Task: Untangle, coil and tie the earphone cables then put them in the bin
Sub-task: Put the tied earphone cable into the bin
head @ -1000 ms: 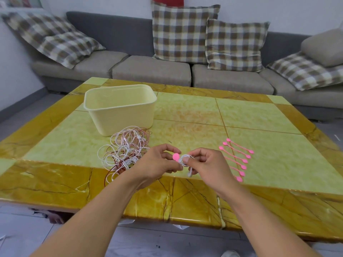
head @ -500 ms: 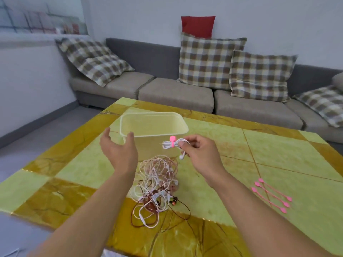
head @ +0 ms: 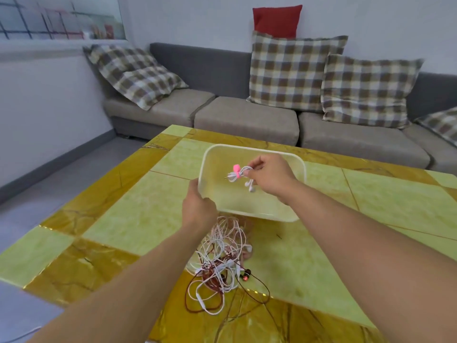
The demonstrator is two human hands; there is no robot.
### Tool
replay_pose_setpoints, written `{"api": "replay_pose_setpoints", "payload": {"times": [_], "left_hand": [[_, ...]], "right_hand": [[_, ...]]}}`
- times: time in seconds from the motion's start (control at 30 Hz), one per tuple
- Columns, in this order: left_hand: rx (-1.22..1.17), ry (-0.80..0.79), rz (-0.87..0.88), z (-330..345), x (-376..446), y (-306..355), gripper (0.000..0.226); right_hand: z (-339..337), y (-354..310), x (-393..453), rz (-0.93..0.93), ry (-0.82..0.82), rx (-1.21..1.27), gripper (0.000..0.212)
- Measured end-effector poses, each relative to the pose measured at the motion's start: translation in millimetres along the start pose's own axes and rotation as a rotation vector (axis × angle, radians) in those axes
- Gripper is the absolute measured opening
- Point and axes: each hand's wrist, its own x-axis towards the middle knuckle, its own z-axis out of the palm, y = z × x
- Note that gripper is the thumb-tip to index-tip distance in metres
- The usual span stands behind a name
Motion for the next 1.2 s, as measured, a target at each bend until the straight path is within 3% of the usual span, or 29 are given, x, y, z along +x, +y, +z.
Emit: {"api": "replay_pose_setpoints", "payload": {"times": [0.17, 0.23, 0.37, 0.47, 0.57, 0.63, 0.93, 1.1, 1.2], "left_hand": [[0.049, -0.028, 0.019, 12, -11, -3, 0.051], [0.082, -0.026, 0.028, 11, -11, -3, 0.042], [0.161, -0.027, 0.033, 9, -4, -4, 0.027], [0.196, -0.036, 0.032, 6, -1, -1, 0.028], [0.163, -0.045, 0.026, 6, 5, 3, 0.039], [0.135, -0.033, 0.025, 8, 11, 7, 0.047], [0.052, 0.005, -0.041, 10, 20, 18, 0.044], [0.066, 0.135, 0.113, 5, -28, 0, 0.033], [0.088, 0.135, 0.145, 4, -60, -13, 0.018]], "right_hand": [[20, 28, 13, 0.215, -0.180, -0.072, 0.018], [26, 37, 14, 0.284, -0.245, -0.028, 0.009], [41, 44, 10, 0.367, -0.264, 0.035, 0.004], [41, 43, 13, 0.274, -0.260, -0.334, 0.032], [26, 38, 16, 0.132, -0.135, -0.516, 0.018], [15, 37, 14, 0.079, -0.093, -0.572, 0.020], [-18, 28, -70, -0.304, 0.027, -0.338, 0.020], [-11, 51, -128, -0.179, -0.147, -0.251, 0.017], [8, 62, -158, -0.081, -0.294, -0.193, 0.019]]}}
